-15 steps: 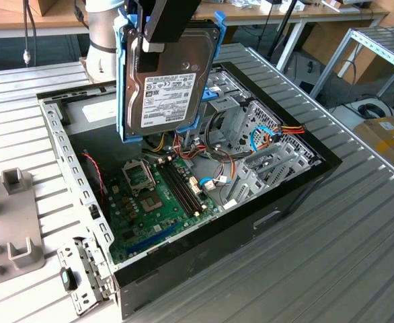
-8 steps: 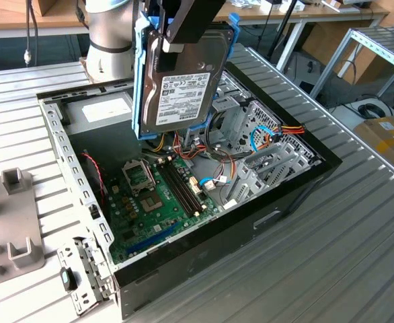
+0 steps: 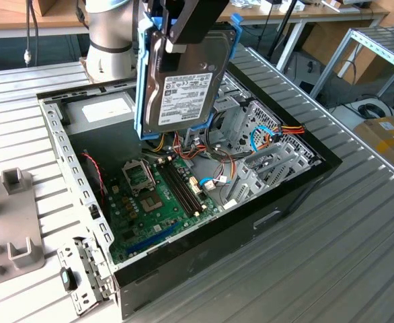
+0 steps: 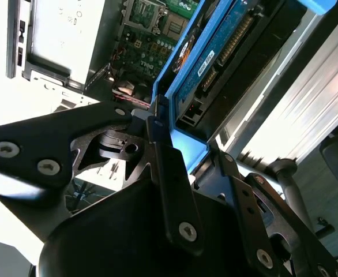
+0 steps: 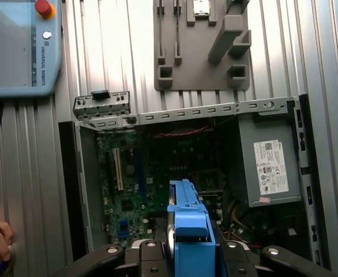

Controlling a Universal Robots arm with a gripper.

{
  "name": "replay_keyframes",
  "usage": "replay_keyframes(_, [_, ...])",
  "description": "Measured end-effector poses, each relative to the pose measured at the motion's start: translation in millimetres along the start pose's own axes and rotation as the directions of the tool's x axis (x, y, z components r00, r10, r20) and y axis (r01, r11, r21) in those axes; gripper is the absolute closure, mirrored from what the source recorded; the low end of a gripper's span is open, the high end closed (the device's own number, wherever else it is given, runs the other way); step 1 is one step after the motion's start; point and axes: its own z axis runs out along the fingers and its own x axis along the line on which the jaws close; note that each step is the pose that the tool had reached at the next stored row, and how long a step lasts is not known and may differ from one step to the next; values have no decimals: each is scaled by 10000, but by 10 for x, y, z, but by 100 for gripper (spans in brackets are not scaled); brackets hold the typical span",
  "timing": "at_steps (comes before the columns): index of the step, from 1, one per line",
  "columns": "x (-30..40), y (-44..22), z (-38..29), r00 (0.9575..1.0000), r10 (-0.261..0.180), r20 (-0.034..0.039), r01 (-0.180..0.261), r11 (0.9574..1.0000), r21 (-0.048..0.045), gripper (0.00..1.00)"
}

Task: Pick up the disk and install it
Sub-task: 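Pick up the disk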

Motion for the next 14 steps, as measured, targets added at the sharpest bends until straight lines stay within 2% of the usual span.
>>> replay_keyframes(14, [103, -11, 2, 10000, 0, -3, 0, 10000, 0, 63])
